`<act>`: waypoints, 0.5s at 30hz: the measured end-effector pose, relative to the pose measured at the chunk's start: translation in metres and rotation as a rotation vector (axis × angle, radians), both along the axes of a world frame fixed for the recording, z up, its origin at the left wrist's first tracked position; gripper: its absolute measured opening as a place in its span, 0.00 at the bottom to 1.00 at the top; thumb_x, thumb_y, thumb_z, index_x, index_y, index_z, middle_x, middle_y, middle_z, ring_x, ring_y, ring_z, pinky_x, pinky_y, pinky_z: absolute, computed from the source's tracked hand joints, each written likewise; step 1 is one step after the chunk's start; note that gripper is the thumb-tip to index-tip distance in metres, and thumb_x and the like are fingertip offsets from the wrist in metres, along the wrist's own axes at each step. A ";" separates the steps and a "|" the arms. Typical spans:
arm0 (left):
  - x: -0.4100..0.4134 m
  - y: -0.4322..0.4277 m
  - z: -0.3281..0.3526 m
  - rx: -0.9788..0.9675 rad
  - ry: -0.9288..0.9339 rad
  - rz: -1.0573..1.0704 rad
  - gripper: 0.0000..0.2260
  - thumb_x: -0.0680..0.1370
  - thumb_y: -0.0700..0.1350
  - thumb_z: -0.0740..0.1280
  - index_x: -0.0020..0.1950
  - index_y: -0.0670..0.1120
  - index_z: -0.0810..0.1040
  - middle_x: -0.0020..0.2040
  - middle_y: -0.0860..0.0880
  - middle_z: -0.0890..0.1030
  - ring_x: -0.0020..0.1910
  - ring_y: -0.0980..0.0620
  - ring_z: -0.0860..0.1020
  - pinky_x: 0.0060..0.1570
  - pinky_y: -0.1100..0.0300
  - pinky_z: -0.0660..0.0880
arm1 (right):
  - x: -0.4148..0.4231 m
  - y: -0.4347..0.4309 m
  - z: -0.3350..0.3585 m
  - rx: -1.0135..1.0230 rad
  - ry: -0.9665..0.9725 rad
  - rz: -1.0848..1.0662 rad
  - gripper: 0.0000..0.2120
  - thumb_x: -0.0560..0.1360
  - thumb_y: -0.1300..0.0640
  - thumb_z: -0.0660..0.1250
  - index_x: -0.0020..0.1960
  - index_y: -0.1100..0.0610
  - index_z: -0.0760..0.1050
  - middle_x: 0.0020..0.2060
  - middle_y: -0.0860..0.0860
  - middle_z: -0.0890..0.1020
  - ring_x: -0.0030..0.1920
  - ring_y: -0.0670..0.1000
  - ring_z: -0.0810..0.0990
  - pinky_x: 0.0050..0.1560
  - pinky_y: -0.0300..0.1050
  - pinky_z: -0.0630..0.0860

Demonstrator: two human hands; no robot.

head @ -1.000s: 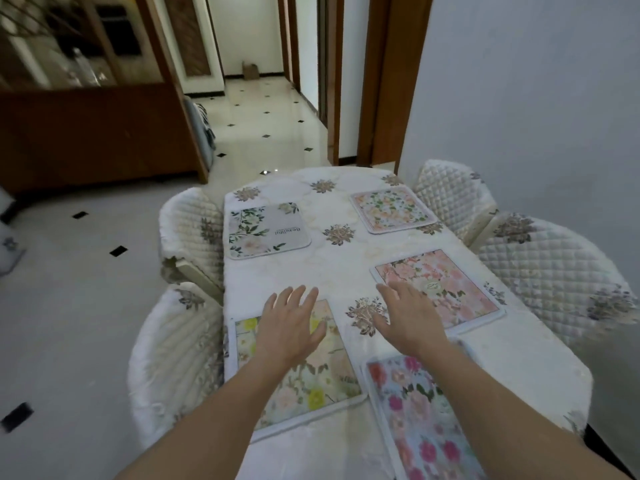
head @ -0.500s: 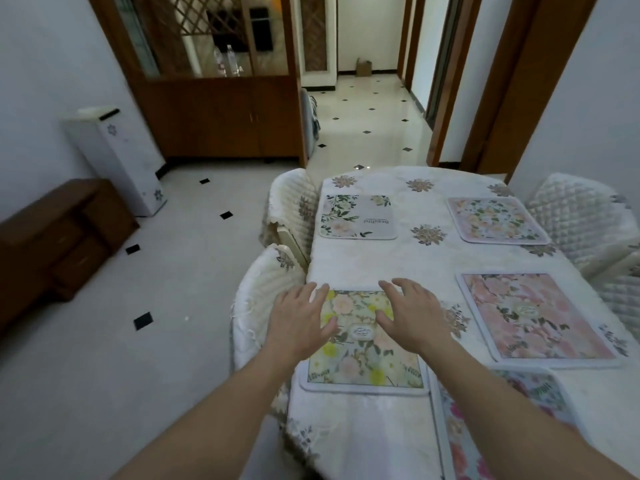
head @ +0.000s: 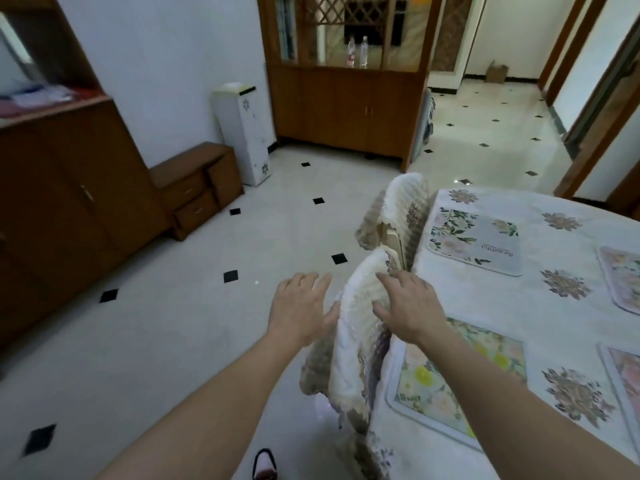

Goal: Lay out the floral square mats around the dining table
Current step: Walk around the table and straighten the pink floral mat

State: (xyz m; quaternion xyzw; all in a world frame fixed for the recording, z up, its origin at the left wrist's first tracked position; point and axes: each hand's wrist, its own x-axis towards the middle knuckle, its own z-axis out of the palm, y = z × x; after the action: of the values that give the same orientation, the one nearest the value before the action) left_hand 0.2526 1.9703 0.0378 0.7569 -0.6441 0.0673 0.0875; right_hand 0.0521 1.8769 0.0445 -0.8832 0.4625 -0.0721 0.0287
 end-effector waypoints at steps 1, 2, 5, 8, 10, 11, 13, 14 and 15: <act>0.016 -0.002 -0.003 0.004 0.005 0.011 0.28 0.77 0.63 0.55 0.74 0.51 0.66 0.69 0.49 0.74 0.66 0.47 0.71 0.63 0.49 0.68 | 0.018 -0.004 -0.001 -0.004 0.002 0.023 0.28 0.76 0.41 0.58 0.73 0.49 0.64 0.69 0.53 0.71 0.69 0.55 0.68 0.68 0.53 0.64; 0.032 -0.005 -0.005 0.004 0.007 0.022 0.28 0.77 0.63 0.55 0.74 0.51 0.65 0.69 0.49 0.73 0.66 0.47 0.70 0.64 0.49 0.68 | 0.037 -0.009 -0.003 -0.010 0.007 0.044 0.28 0.76 0.41 0.59 0.73 0.49 0.64 0.69 0.53 0.72 0.69 0.55 0.68 0.68 0.53 0.64; 0.086 -0.022 -0.013 -0.008 -0.005 0.041 0.29 0.76 0.63 0.55 0.73 0.51 0.66 0.67 0.50 0.75 0.64 0.47 0.72 0.61 0.50 0.70 | 0.096 -0.028 -0.008 -0.016 0.022 0.081 0.28 0.76 0.40 0.58 0.73 0.48 0.64 0.69 0.52 0.71 0.68 0.55 0.69 0.67 0.53 0.64; 0.147 -0.048 -0.021 -0.007 -0.008 0.052 0.28 0.75 0.63 0.56 0.72 0.51 0.68 0.65 0.51 0.77 0.61 0.47 0.74 0.58 0.50 0.71 | 0.158 -0.057 -0.016 -0.022 0.034 0.085 0.28 0.76 0.40 0.57 0.74 0.48 0.62 0.69 0.52 0.71 0.69 0.55 0.68 0.68 0.53 0.64; 0.191 -0.068 -0.023 0.001 0.004 0.053 0.28 0.76 0.63 0.57 0.72 0.51 0.68 0.65 0.51 0.76 0.62 0.47 0.74 0.58 0.51 0.71 | 0.201 -0.079 -0.019 -0.018 0.043 0.077 0.28 0.76 0.40 0.58 0.73 0.48 0.62 0.69 0.52 0.71 0.69 0.55 0.68 0.68 0.53 0.64; 0.212 -0.077 -0.024 0.003 0.003 0.055 0.28 0.76 0.63 0.58 0.72 0.51 0.68 0.65 0.51 0.76 0.62 0.47 0.74 0.58 0.51 0.71 | 0.222 -0.089 -0.020 -0.009 0.044 0.072 0.28 0.76 0.40 0.58 0.73 0.48 0.62 0.69 0.52 0.71 0.69 0.55 0.68 0.68 0.53 0.63; 0.251 -0.097 -0.024 0.012 -0.003 0.057 0.27 0.76 0.63 0.57 0.71 0.51 0.69 0.64 0.51 0.77 0.61 0.47 0.75 0.56 0.51 0.72 | 0.261 -0.109 -0.022 0.010 0.037 0.060 0.28 0.76 0.41 0.58 0.73 0.48 0.63 0.69 0.52 0.71 0.69 0.54 0.68 0.68 0.52 0.62; 0.268 -0.106 -0.025 0.019 -0.013 0.053 0.27 0.75 0.63 0.56 0.70 0.51 0.70 0.63 0.51 0.78 0.59 0.47 0.75 0.54 0.51 0.72 | 0.277 -0.118 -0.023 0.006 0.030 0.053 0.28 0.76 0.41 0.58 0.73 0.48 0.63 0.68 0.52 0.71 0.69 0.54 0.68 0.68 0.52 0.62; 0.285 -0.115 -0.025 0.024 -0.027 0.047 0.28 0.75 0.63 0.55 0.69 0.50 0.70 0.61 0.51 0.78 0.58 0.47 0.76 0.53 0.51 0.73 | 0.292 -0.125 -0.024 0.001 0.018 0.044 0.28 0.75 0.41 0.59 0.73 0.48 0.64 0.68 0.52 0.72 0.69 0.54 0.69 0.68 0.52 0.63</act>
State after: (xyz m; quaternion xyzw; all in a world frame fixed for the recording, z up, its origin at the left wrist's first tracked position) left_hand 0.5374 1.8550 0.0125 0.7719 -0.6280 0.0720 0.0681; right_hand 0.3440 1.7515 0.0205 -0.8938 0.4432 -0.0633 0.0265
